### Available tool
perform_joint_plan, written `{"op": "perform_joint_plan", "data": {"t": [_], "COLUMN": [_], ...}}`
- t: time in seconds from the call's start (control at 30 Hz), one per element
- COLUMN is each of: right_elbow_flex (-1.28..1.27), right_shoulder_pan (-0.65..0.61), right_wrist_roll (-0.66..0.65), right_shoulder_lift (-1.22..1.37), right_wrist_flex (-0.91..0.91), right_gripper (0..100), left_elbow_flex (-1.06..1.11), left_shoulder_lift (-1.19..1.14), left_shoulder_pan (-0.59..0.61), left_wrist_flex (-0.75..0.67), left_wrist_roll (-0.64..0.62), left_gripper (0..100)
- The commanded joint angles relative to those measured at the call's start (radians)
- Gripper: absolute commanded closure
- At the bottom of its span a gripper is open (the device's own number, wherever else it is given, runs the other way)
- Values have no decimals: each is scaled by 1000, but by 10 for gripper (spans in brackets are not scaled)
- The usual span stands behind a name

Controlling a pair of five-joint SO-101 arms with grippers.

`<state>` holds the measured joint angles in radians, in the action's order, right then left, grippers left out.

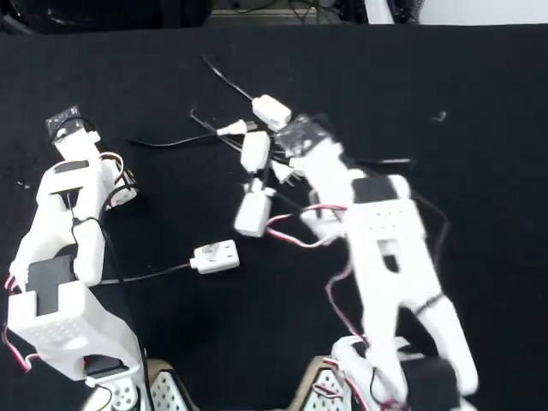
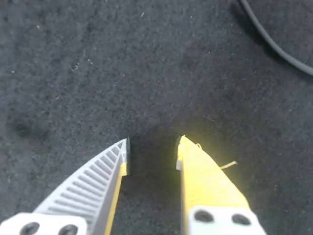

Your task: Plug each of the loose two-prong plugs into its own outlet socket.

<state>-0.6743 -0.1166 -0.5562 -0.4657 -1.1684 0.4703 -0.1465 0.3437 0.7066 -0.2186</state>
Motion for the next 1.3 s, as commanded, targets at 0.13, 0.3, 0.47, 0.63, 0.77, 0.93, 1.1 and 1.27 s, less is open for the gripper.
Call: {"op": "perform_joint_plan", "data": {"t": [0.13,0.3,0.47,0.63,0.77,0.93,1.1,1.27], "right_elbow_flex": [111,325,452,441,282,110,102,31], "right_shoulder_pan": [-55,-157,-279,-276,-296,-250,-166,-253], "right_wrist_roll": [64,222,270,261,262,193,81,66], "right_shoulder_lift": [-28,24,68,110,171,240,248,268], "right_wrist_flex": [109,86,83,-31,-29,127,54,120], "right_gripper": [988,988,988,985,880,900,952,952], "left_elbow_flex": [-8,-8,-8,-5,-8,-4,-10,-12], "left_shoulder_lift": [46,46,46,46,46,46,46,46], "left_shoulder_pan": [13,13,15,15,15,15,15,15], "left_wrist_flex": [9,9,9,9,9,9,9,9], "left_wrist_roll": [8,8,8,8,8,8,8,8], "left_gripper": [830,830,830,830,830,830,830,830]}}
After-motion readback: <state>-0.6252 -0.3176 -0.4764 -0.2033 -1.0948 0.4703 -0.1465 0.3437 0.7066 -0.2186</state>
